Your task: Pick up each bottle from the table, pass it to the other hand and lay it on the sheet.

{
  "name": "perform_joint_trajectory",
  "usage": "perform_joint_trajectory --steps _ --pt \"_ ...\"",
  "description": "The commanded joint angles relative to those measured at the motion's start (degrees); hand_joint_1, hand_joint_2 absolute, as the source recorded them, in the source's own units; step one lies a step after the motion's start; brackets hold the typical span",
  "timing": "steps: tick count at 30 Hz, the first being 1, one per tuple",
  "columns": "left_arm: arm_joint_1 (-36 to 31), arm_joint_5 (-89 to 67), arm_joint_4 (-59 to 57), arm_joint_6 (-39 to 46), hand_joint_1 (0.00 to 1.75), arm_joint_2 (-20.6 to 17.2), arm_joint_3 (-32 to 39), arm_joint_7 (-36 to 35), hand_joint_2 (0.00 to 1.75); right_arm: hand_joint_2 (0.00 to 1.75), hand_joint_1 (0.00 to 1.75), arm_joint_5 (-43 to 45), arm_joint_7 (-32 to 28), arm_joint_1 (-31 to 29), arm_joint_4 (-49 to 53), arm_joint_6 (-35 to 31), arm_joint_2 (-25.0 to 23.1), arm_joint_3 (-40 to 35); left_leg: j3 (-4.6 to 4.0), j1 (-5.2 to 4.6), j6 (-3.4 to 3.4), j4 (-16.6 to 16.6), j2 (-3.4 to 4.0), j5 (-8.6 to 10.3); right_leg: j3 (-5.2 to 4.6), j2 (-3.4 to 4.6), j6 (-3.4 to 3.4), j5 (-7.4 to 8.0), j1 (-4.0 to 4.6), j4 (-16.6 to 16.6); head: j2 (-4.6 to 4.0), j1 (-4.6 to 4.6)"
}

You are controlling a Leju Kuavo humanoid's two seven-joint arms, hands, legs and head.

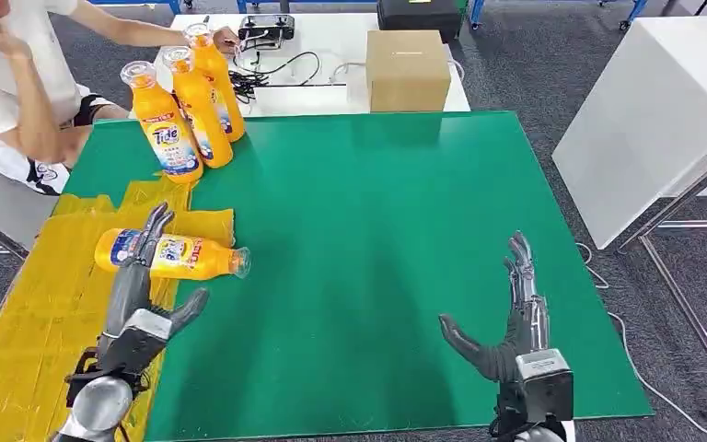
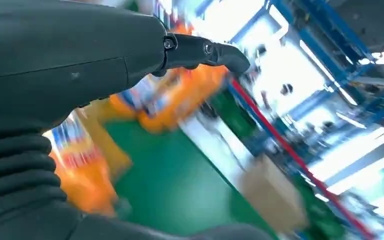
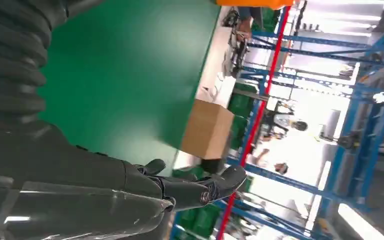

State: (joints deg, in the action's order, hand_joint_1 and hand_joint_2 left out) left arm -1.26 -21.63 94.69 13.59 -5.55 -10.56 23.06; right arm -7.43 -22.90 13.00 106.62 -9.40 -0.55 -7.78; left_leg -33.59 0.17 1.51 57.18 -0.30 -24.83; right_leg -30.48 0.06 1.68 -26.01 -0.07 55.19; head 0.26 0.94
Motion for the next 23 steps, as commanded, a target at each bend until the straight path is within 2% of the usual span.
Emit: perform_joint_trajectory --steps 1,8,15,23 --pt "0.9 14.3 -0.6 -10.9 0.00 2.3 0.1 -1.6 1.75 1.75 0.00 2.0 1.7 -1.2 -3.0 3.4 1.3 2.6 0.11 0.00 -0.01 -0.1 0.03 -0.02 0.12 0.01 0.02 -0.01 0.00 -0.1 0.00 0.02" --pt "-0.8 22.4 -6.6 -19.3 0.00 2.9 -1.7 -4.8 1.75 1.75 0.00 1.9 2.7 -4.4 -6.1 3.9 1.6 0.0 0.28 0.01 -0.04 -0.1 0.05 -0.02 0.32 0.04 0.01 0.01 0.02 -0.2 0.00 0.02" --pt "-1.0 24.6 -7.0 -20.8 0.00 3.0 -2.1 -5.6 1.75 1.75 0.00 0.8 3.0 -4.8 -6.8 3.4 1.8 -0.8 0.24 0.01 -0.03 -0.1 -0.01 -0.01 0.27 -0.02 0.01 -0.01 0.02 -0.1 0.00 0.00" --pt "-2.0 30.7 -8.9 -24.1 0.00 3.6 -5.4 -6.9 1.75 1.75 0.00 0.7 3.7 -8.0 -11.0 3.4 2.4 -4.4 0.26 0.02 -0.04 -0.1 0.05 -0.01 0.29 0.02 0.01 0.02 0.03 -0.2 0.00 0.00"
